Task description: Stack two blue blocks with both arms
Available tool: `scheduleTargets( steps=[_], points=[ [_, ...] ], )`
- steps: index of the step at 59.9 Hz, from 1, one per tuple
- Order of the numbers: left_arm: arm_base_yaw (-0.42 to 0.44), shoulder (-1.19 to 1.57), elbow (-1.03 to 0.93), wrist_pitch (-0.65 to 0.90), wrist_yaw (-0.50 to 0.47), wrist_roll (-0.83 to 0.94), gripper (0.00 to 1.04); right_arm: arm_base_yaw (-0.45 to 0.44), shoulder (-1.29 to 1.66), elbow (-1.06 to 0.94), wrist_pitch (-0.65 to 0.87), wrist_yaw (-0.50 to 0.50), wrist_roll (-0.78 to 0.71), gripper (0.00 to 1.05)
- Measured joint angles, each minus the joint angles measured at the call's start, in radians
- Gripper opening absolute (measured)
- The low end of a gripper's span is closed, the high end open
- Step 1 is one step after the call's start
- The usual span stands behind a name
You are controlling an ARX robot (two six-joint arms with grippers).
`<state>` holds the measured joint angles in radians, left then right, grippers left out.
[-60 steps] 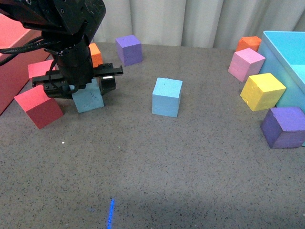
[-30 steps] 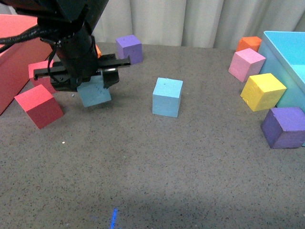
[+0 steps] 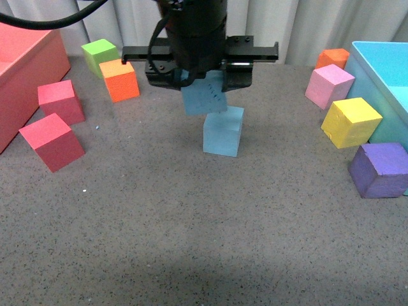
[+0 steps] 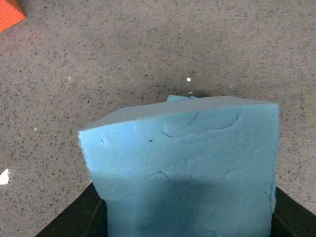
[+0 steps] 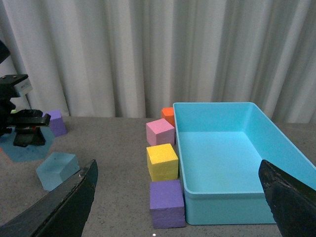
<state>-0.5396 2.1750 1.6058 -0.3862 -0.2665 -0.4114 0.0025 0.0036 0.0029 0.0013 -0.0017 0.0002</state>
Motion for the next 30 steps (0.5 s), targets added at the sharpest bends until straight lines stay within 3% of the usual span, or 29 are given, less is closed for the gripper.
scheduleTargets(
  steps=[30],
  points=[
    [-0.048,0.138,0.155,-0.068,-0.024,0.072,0.52,0.0,0.0,0.0,0.0,0.0,0.0,0.95]
  ],
)
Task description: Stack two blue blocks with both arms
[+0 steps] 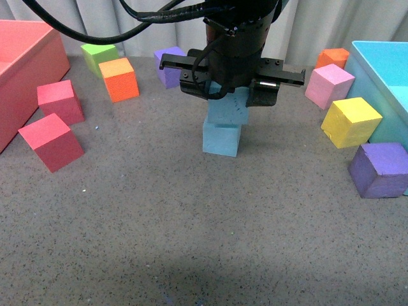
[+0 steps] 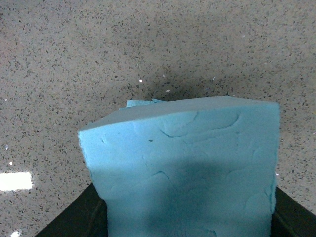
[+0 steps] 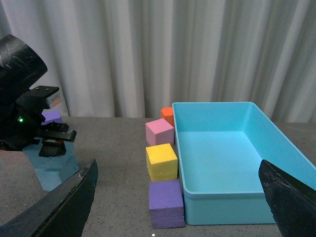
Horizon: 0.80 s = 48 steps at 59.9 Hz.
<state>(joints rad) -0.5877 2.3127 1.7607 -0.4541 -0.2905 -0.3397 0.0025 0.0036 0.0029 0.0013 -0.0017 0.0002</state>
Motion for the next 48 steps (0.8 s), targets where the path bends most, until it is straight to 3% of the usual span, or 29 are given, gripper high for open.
scheduleTargets(
  steps=[40,48],
  points=[
    [0.012,0.007,0.013,-0.049,0.034,0.031,0.51,0.0,0.0,0.0,0.0,0.0,0.0,0.95],
    [0.012,0.01,0.018,-0.049,0.029,0.031,0.68,0.0,0.0,0.0,0.0,0.0,0.0,0.95]
  ],
)
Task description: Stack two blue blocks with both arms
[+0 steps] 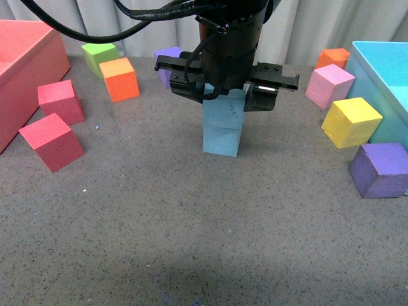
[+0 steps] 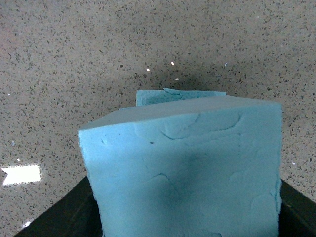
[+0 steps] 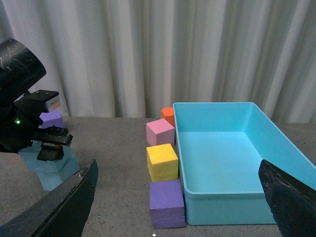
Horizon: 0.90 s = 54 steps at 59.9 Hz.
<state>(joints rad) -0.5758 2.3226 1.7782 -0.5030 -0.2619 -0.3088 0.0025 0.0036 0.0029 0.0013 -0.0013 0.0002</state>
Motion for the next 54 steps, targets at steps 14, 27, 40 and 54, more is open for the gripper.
scheduleTargets(
  steps=[14,27,40,54],
  points=[
    [0.003,0.004,0.019,0.0,-0.008,0.001,1.0,0.0,0.0,0.0,0.0,0.0,0.0,0.95],
    [0.005,-0.006,0.018,0.014,-0.008,-0.002,0.98,0.0,0.0,0.0,0.0,0.0,0.0,0.95],
    [0.012,-0.117,-0.032,0.06,0.021,-0.001,0.98,0.0,0.0,0.0,0.0,0.0,0.0,0.95],
    [0.032,-0.239,-0.275,0.455,-0.163,0.108,0.86,0.0,0.0,0.0,0.0,0.0,0.0,0.95]
  ],
)
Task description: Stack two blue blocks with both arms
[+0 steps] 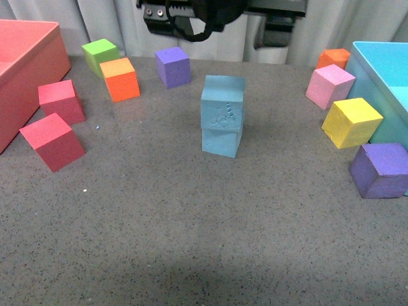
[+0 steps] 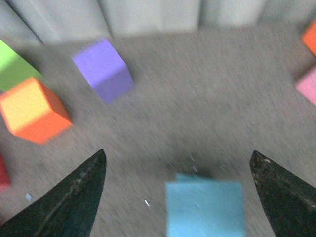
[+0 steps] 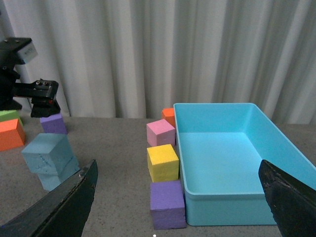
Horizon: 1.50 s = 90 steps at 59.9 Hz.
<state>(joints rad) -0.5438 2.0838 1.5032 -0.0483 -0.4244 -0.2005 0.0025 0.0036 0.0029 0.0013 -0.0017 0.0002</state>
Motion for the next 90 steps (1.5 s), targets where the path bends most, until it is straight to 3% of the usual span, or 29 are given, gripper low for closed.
scheduleTargets(
  steps=[3,6,10,18,25,38,51,67,72,90],
  points=[
    [0.019,-0.059,-0.176,0.27,-0.04,0.067,0.77,0.0,0.0,0.0,0.0,0.0,0.0,0.95],
    [0.043,-0.106,-0.315,0.484,-0.035,0.111,0.7,0.0,0.0,0.0,0.0,0.001,0.0,0.95],
    [0.103,-0.218,-0.578,0.901,0.003,0.156,0.54,0.0,0.0,0.0,0.0,0.003,0.0,0.95],
    [0.194,-0.418,-0.859,1.107,0.071,0.178,0.27,0.0,0.0,0.0,0.0,0.0,0.0,0.95],
    [0.252,-0.521,-1.031,1.129,0.134,0.181,0.04,0.0,0.0,0.0,0.0,0.0,0.0,0.95],
    [0.344,-0.696,-1.247,1.186,0.232,0.192,0.04,0.0,0.0,0.0,0.0,0.0,0.0,0.95],
    [0.402,-0.846,-1.36,1.13,0.285,0.192,0.04,0.0,0.0,0.0,0.0,0.0,0.0,0.95],
    [0.457,-1.083,-1.443,0.974,0.337,0.192,0.04,0.0,0.0,0.0,0.0,0.0,0.0,0.95],
    [0.515,-1.159,-1.459,0.915,0.412,0.193,0.04,0.0,0.0,0.0,0.0,0.0,0.0,0.95],
    [0.541,-1.426,-1.483,0.689,0.422,0.193,0.04,0.0,0.0,0.0,0.0,0.0,0.0,0.95]
  ],
)
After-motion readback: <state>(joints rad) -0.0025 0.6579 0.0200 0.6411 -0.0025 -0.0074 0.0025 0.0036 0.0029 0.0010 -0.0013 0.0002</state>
